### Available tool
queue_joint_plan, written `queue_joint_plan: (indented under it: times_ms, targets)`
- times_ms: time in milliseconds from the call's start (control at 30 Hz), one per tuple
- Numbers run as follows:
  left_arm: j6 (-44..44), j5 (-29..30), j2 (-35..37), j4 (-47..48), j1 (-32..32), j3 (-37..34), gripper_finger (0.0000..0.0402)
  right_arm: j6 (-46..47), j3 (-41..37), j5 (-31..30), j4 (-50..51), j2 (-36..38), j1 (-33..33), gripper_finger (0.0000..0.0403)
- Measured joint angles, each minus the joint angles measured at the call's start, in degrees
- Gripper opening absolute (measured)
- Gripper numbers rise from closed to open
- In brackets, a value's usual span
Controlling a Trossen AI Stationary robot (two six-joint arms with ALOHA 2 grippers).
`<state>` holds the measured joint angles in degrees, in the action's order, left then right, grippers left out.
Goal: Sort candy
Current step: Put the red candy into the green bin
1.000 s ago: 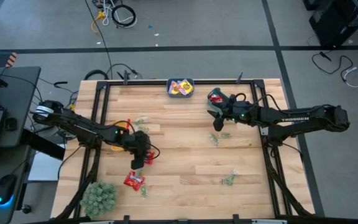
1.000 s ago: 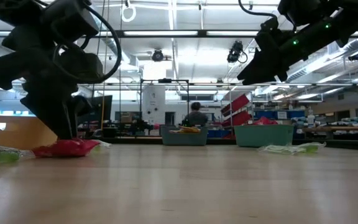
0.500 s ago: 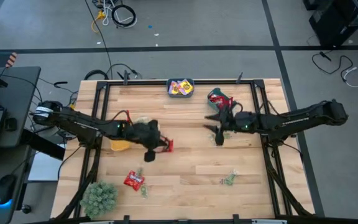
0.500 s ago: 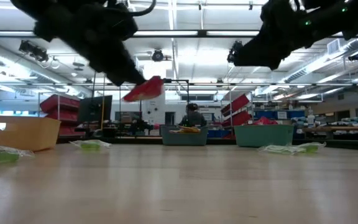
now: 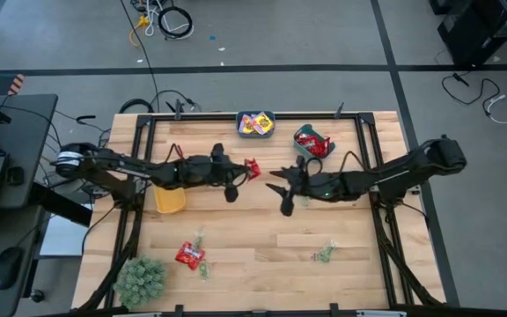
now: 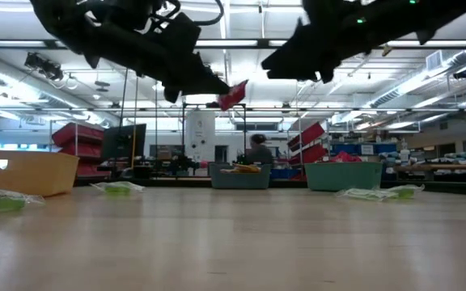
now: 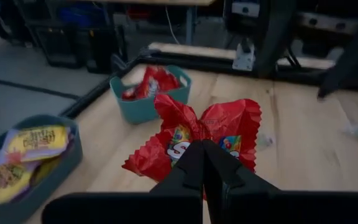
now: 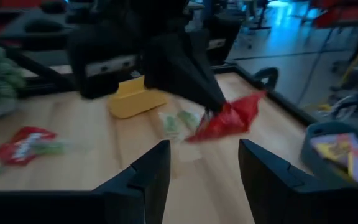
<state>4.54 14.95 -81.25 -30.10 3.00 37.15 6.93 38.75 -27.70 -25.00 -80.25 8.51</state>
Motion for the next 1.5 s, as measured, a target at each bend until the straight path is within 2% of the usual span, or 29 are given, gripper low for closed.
queue_joint_plan:
  times_ms: [100, 300, 500, 600, 767, 1033, 1300, 1500]
  targets:
    - [-1.69, 2.44, -2.06, -2.72, -0.11, 0.00, 0.0000, -0.06, 3.31, -1.84, 0.86, -2.61, -0.35, 0.0175]
    - [-5.52, 4.63, -3.58, -8.47, -0.84, 0.02, 0.0000, 6.31, 8.15, -2.37, 6.24, -5.07, -2.54, 0.0174]
    - [-6.19, 4.73, -3.56, -10.12, -1.67, 0.02, 0.0000, 8.48, 8.72, -3.15, 7.94, -4.75, -4.62, 0.0158]
    - [-6.63, 4.75, -3.56, -10.68, -1.89, 0.02, 0.0000, 8.45, 8.72, -2.43, 8.78, -4.72, -5.33, 0.0126]
    - [-7.82, 4.48, -3.56, -11.61, -2.02, 0.02, 0.0003, 6.76, 8.72, -0.14, 9.03, -4.89, -5.71, 0.0020]
    - [-9.34, 4.38, -3.55, -11.81, -2.05, 0.02, 0.0032, 3.51, 8.72, -0.25, 10.13, -3.42, -5.71, 0.0004]
    - [-11.88, 4.27, -3.40, -17.60, -2.05, 0.03, 0.0083, 3.35, 8.72, -8.28, 22.15, 2.98, -7.55, 0.0001]
    - [-12.02, 4.25, -2.49, -18.52, -2.01, 0.07, 0.0102, 4.92, 8.69, -12.23, 39.95, 8.29, -12.30, 0.0000]
